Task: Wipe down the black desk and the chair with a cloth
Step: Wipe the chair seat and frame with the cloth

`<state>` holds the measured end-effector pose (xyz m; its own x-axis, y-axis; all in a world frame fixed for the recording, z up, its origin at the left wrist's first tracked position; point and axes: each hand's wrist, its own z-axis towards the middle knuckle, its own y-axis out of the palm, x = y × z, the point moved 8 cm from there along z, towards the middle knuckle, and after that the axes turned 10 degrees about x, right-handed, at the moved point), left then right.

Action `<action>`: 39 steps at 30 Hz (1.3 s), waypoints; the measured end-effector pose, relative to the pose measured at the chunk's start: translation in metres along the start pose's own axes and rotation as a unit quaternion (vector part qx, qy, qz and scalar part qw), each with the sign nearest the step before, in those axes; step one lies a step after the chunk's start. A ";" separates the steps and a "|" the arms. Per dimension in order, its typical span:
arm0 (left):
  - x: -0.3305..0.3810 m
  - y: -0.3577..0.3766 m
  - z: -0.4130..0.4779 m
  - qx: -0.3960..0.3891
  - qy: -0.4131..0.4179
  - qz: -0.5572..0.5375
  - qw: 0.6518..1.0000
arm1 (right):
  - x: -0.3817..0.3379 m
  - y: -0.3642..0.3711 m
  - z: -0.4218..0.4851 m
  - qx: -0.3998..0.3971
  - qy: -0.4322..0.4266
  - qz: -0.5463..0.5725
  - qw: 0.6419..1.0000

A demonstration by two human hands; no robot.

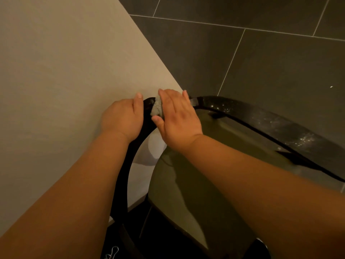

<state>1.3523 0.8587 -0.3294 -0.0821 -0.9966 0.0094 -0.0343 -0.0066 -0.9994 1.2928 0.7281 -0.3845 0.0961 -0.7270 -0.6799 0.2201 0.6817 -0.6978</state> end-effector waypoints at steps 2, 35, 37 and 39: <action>-0.001 0.000 -0.001 -0.004 0.003 0.010 1.000 | 0.024 0.000 -0.007 -0.049 0.013 -0.081 0.995; -0.003 0.000 -0.005 0.009 -0.005 0.032 0.999 | 0.086 -0.044 0.014 -0.315 -0.007 -0.305 0.899; -0.003 0.000 -0.006 0.016 -0.005 0.030 0.999 | 0.083 -0.041 0.027 -0.329 -0.010 -0.266 0.906; -0.003 0.001 -0.005 0.018 0.003 0.035 0.999 | 0.084 -0.037 0.032 -0.359 -0.018 -0.253 0.898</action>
<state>1.3478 0.8617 -0.3302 -0.0888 -0.9942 -0.0607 0.0083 0.0602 -0.9982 1.3242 0.6392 -0.4080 0.1938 -0.9522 -0.2363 -0.4380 0.1315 -0.8893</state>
